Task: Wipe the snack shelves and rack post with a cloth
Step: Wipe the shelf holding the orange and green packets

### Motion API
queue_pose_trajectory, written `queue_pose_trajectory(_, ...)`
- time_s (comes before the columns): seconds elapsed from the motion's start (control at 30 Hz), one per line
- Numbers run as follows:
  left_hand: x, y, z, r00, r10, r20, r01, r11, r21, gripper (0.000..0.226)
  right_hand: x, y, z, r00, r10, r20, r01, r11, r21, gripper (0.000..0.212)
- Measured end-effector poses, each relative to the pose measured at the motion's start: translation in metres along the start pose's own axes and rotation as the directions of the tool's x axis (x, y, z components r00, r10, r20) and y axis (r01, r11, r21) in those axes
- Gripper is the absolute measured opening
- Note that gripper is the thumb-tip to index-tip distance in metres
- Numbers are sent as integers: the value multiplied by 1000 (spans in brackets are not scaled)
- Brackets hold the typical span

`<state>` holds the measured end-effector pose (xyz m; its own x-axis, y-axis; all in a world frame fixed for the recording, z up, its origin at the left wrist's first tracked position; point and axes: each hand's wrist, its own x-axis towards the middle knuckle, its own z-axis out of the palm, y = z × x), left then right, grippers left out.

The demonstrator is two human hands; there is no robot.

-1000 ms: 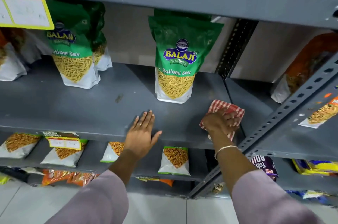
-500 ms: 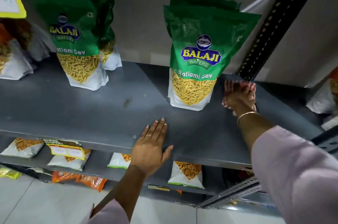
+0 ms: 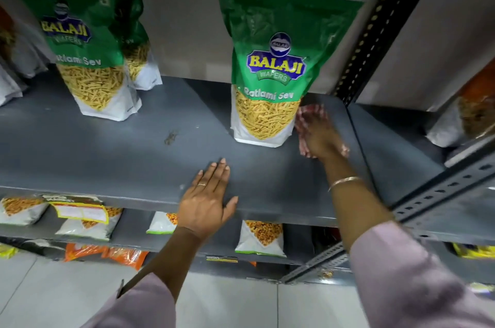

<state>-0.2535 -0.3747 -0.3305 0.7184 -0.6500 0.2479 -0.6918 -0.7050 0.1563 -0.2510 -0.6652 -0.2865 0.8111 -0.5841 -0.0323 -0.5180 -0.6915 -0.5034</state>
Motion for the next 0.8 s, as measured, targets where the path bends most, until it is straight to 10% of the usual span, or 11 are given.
queue_pose_trajectory(0.3,-5,4,-10,998,-16,62,17,1000,-9,76,-201,-15,-39,969,-106,224,145,975,-166,43)
queue_pose_trajectory(0.4,-3,4,-10,996,-14,84,13,1000,16,80,-216,0,-58,850,-194,490,134,979,156,44)
queue_pose_trajectory(0.53,-2,4,-9,996,-6,92,3,999,35,81,-178,13,-80,990,-94,101,43,905,423,32)
queue_pose_trajectory(0.8,-4,3,-7,998,0,70,-4,998,58,66,-159,-19,-3,998,-51,39,61,939,-338,85)
